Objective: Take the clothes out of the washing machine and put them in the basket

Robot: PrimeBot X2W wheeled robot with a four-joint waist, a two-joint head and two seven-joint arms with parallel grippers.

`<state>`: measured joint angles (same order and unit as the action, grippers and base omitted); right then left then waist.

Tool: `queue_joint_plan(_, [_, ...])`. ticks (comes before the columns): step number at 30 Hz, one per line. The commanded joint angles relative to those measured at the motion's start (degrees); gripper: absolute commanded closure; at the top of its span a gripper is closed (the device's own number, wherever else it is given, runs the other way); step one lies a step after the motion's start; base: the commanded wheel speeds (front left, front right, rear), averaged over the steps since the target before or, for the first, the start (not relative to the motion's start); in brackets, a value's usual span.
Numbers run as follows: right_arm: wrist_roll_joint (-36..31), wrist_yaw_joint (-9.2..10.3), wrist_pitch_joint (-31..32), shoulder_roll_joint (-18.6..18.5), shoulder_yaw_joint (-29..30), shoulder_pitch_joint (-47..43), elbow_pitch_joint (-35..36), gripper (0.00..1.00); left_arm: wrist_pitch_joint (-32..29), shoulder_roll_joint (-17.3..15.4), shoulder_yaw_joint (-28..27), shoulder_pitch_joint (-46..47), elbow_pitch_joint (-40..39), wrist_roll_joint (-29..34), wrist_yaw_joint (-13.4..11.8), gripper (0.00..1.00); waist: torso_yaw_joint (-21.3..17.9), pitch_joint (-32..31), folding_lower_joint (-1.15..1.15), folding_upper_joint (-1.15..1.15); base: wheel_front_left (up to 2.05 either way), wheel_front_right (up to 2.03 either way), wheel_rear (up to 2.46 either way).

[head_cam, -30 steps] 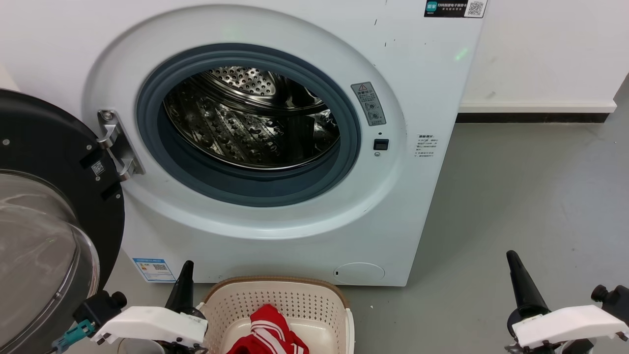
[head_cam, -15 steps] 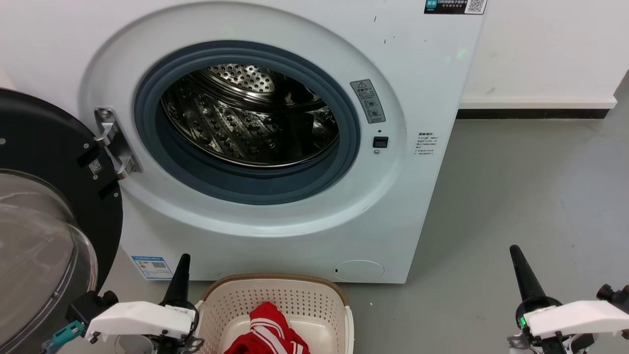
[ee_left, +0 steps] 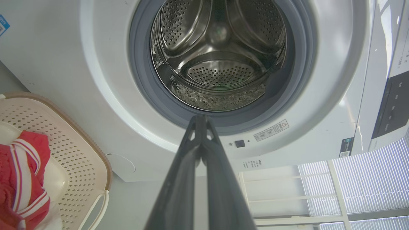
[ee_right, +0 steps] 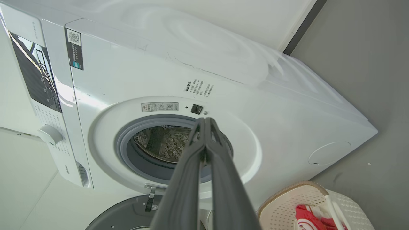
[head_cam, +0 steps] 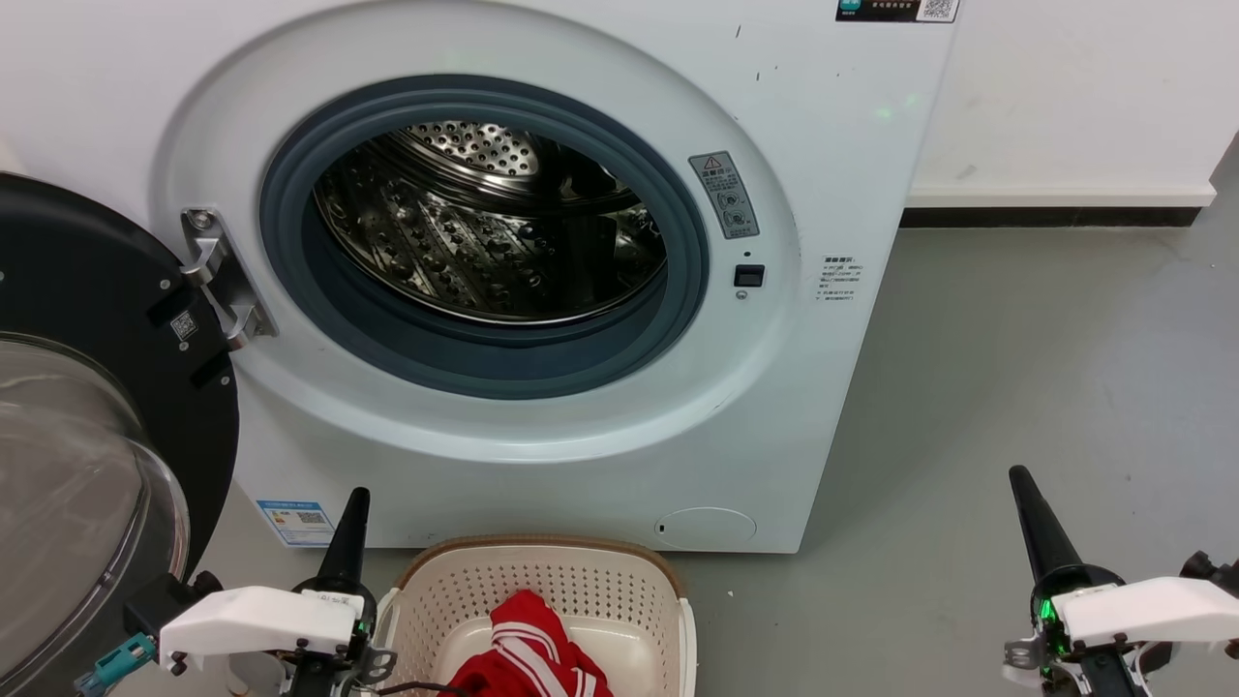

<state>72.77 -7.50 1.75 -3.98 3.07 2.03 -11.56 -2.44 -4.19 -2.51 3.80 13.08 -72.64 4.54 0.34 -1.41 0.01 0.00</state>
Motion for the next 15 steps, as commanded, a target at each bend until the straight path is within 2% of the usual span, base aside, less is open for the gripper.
queue_joint_plan(1, [1.80, 0.00, 0.35, -0.34, 0.23, 1.40, -0.05, 1.00, -0.48, 0.18, -0.59, 1.11, -0.10, -1.63, 0.60, 1.00, -0.01, 0.07, 0.00, 0.00, 0.00, 0.00, 0.00])
queue_joint_plan(15, [8.41, 0.01, 1.55, -0.23, 0.87, 2.46, -0.88, 1.00, -1.79, 0.53, -1.82, 1.86, 0.29, -7.91, 1.46, 1.00, -0.11, 0.53, -0.01, 0.00, 0.00, 0.00, 0.00])
